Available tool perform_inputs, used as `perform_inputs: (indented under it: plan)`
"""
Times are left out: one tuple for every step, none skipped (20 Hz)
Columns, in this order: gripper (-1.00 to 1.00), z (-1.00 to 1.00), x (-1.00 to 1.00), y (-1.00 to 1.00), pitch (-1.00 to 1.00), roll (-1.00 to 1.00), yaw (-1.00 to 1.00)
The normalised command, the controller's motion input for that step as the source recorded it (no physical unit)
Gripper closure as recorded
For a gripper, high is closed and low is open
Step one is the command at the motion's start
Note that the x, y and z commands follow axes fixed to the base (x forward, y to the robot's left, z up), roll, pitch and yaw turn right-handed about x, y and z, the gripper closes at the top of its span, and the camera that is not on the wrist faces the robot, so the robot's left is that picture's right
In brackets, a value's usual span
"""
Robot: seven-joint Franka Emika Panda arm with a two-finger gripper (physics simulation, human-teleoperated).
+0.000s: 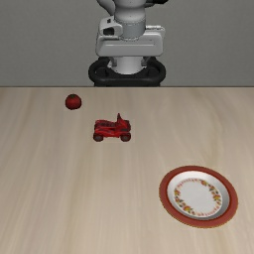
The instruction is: Pick up the tomato and put it on the plate
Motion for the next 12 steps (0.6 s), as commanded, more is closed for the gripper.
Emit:
perform_inputs:
  plan:
    - [-1.0,0.0,0.0,-1.0,0.0,0.0,0.0]
    - [-1.0,0.0,0.0,-1.0,0.0,0.0,0.0]
    - [-1.0,0.0,0.0,-1.0,0.0,0.0,0.0]
    - [-1.0,0.0,0.0,-1.0,0.0,0.0,0.0]
    - [-1.0,0.0,0.0,-1.0,0.0,0.0,0.0]
    - [-1.0,0.0,0.0,-1.0,0.0,0.0,0.0]
    - [-1.0,0.0,0.0,-1.0,0.0,0.0,0.0]
    - [-1.0,0.0,0.0,-1.0,0.0,0.0,0.0]
    - [-1.0,0.0,0.0,-1.0,0.0,0.0,0.0]
    - [-1.0,0.0,0.0,-1.0,0.0,0.0,0.0]
    - [-1.0,0.0,0.0,-1.0,0.0,0.0,0.0]
    - [-1.0,0.0,0.0,-1.0,0.0,0.0,0.0]
